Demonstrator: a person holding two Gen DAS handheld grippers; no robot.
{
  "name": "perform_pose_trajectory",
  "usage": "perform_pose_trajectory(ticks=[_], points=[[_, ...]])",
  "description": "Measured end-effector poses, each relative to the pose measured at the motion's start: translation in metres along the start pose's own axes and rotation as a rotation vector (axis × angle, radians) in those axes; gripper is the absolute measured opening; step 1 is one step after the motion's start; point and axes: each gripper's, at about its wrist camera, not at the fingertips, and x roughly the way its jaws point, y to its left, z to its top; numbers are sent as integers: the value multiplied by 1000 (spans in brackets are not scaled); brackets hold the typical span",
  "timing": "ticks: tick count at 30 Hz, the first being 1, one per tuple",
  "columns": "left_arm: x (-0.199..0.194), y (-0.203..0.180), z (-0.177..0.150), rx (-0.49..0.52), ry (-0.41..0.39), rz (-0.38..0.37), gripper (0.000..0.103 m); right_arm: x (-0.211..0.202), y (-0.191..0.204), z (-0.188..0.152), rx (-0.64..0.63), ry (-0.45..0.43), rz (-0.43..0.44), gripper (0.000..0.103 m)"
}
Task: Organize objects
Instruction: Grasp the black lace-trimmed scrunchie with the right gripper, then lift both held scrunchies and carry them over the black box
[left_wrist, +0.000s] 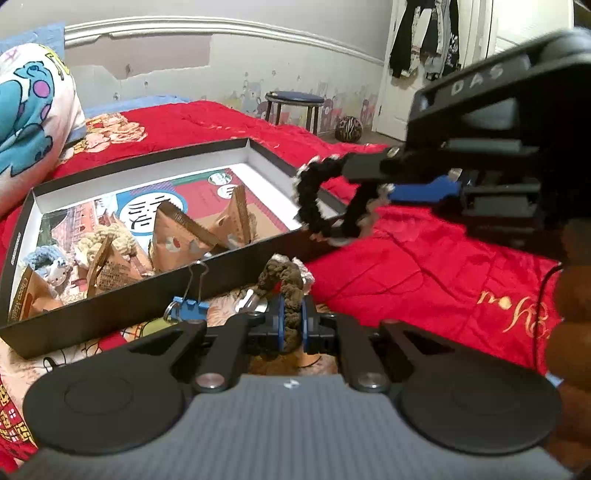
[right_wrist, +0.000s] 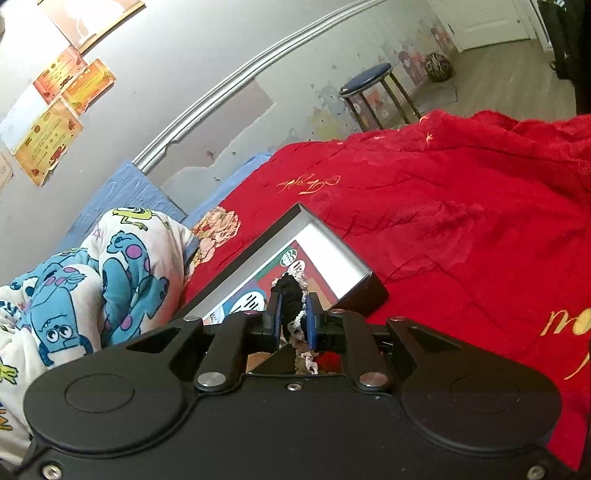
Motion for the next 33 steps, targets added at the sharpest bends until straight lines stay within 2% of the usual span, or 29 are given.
perform_pose_trajectory(ticks=[9,17,26,33], points=[[-14,4,13,-19,-58,-5,11,-5,-2,4,40,-39,108,14],[-34,16,30,-45,-148,-8,11,-6,6,13,33,-66,166,14],[-56,66,64,-158,-256,7,11,2,28,32,-20,-58,234,14],[-54,94,97,-132,-303,42,11,32,56,57,-104,-25,259,14]])
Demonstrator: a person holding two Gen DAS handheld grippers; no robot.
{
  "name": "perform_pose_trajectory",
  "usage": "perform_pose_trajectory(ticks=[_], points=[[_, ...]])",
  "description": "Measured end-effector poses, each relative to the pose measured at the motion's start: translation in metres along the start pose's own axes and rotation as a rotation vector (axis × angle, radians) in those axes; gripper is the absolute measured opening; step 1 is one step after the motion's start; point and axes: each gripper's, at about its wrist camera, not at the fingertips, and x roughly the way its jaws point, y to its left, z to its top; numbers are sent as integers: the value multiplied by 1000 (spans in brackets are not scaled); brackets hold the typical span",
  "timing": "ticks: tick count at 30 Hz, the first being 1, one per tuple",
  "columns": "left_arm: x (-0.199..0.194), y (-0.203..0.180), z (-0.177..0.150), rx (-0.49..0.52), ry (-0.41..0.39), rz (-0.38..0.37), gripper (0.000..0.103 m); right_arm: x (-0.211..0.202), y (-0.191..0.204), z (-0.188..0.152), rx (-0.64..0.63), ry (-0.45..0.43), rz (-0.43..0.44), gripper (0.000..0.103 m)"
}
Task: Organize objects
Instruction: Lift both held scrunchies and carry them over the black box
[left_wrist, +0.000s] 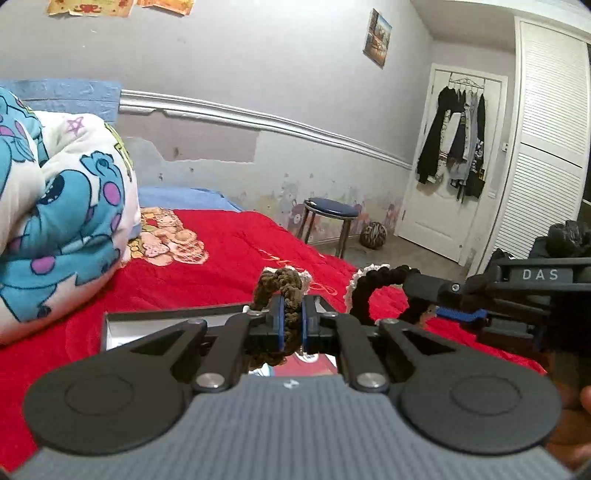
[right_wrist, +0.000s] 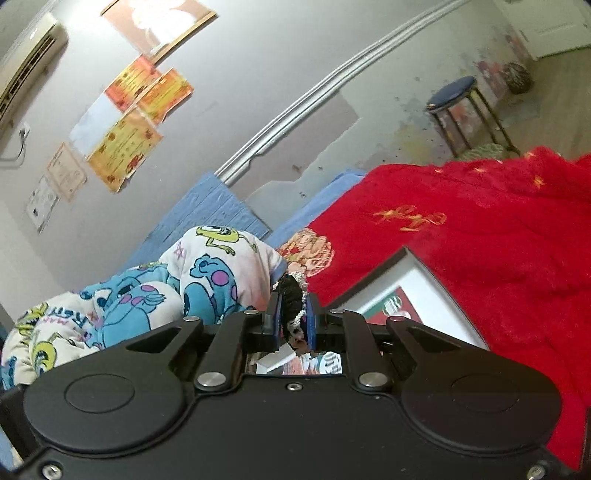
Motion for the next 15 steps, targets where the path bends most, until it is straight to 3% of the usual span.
perform_pose_trajectory(ticks=[4,8,15], points=[[26,14,3,-32,40,18,11,32,-4,7,-19,38,-16,14],[53,22,-12,-42,107,1,11,58,-27,-6,43,92,-4,14],[94,29,-38,-76,200,0,11,86,-53,-29,47,154,-96,14]])
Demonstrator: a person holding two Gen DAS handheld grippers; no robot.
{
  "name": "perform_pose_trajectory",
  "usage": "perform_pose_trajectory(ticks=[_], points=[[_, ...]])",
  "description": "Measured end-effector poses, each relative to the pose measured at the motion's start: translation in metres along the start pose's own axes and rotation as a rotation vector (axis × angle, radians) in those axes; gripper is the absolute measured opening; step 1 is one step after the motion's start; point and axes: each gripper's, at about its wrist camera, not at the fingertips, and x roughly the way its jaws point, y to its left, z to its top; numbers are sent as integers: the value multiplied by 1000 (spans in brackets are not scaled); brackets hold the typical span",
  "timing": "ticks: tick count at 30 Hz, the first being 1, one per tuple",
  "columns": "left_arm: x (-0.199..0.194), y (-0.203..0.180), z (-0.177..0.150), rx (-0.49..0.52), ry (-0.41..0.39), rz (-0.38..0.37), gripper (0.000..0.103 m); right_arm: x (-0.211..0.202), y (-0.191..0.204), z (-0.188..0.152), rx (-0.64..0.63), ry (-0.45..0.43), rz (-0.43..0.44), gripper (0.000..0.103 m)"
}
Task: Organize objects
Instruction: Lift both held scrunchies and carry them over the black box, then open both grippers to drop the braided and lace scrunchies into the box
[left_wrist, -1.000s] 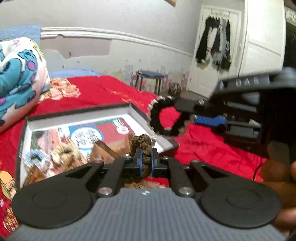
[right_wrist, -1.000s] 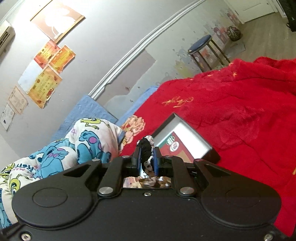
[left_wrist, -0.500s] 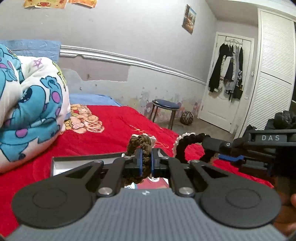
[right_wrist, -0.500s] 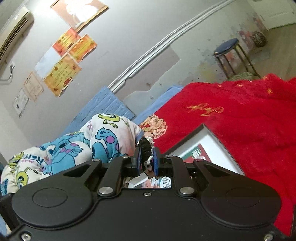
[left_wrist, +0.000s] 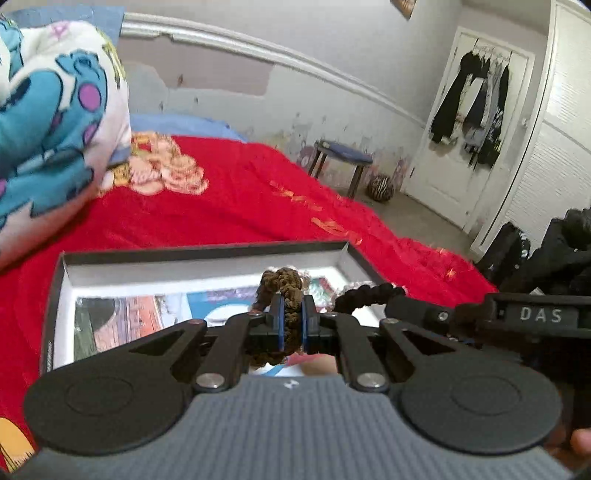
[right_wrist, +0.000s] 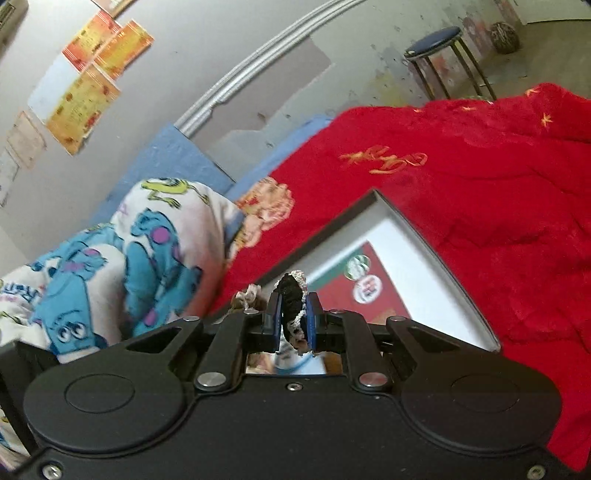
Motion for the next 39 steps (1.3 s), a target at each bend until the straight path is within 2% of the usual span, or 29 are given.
perform_pose_trajectory(ticks=[2,5,9,12,23,30,39], points=[[5,-2,-7,6,23,34,11,2,-3,0,19,-4,2,14],[11,-11,-13,77,58,102,11,3,-11,1,43,-11,-2,14],[13,-15,-17,82,81,94,11,7,-21,-2,101,-8,9,14],[15,-18,-21,98,99,116,11,10,-25,-5,130,5,24,14],[19,-22,-26,102,144,114,11,22,-48,-10,305,18,156,14],[19,-25,-27,107,154,111,12,28,-41,-11,230,40,49,14],[21,-19,-25,78,166,92,13,27,-32,-14,162,52,2,16]])
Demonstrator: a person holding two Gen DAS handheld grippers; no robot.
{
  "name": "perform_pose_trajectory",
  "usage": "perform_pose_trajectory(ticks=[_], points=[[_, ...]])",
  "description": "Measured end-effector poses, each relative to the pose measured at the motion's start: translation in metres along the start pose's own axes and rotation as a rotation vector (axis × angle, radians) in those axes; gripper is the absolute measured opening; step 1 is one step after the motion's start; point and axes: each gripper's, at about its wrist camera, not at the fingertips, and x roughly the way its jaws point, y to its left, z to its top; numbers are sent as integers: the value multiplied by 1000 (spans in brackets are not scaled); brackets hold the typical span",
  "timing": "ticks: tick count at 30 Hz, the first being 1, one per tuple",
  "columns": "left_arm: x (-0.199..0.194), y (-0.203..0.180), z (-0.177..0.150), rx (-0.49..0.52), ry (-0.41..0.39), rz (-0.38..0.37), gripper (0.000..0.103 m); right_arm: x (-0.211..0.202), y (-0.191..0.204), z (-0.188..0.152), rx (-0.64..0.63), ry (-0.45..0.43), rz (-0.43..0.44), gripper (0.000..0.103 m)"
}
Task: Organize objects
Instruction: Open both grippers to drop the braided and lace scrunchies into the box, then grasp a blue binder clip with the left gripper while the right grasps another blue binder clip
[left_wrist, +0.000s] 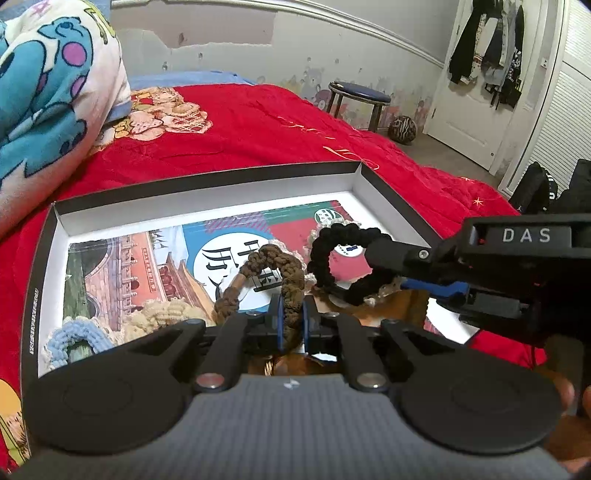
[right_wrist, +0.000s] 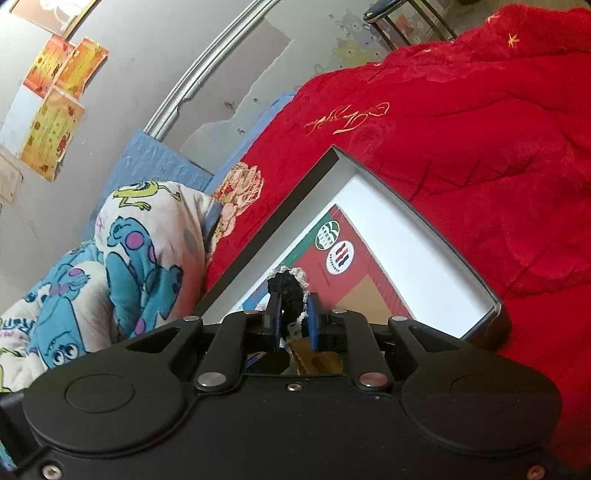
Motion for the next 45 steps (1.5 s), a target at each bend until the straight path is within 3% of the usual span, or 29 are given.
perform_pose_trajectory(ticks=[5,7,11,15,18,22,27,31,34,39,41,42,44,45], points=[[-1,2,1,-5,8,-14,17,-2,2,0,-12,4,-22,19],[-3,3,2,-9,10,-24,37,-5,4,-1,-12,-3,-28,20],[-12,7,3,-25,6,-56,39,-13,8,-1,-8,-20,-15,24],[-24,10,5,-30,0,-51,47,-21,12,-2,-14,-39,-20,38],[-39,14,7,-44,-10,-38,50,-32,16,-4,-15,-48,-37,41],[-73,21,1,-39,-43,-28,57,-66,34,-12,-107,-78,-108,47],[-114,12,-10,36,-64,-4,62,-105,58,-41,-245,-11,-170,49],[-140,1,-46,42,-90,-1,66,-117,71,-62,-333,-14,-221,51],[-132,-4,-72,26,-90,-8,66,-109,72,-63,-349,13,-214,51],[-88,-22,-80,67,-33,28,65,-95,60,-56,-290,41,-209,51],[-73,-27,-84,91,-10,32,54,-88,54,-55,-280,58,-209,51],[-67,-28,-86,98,10,38,39,-85,52,-56,-277,70,-212,51],[-63,-32,-93,141,4,63,28,-77,48,-57,-273,90,-219,51],[-64,-33,-95,163,-3,75,17,-72,47,-58,-268,103,-222,51]])
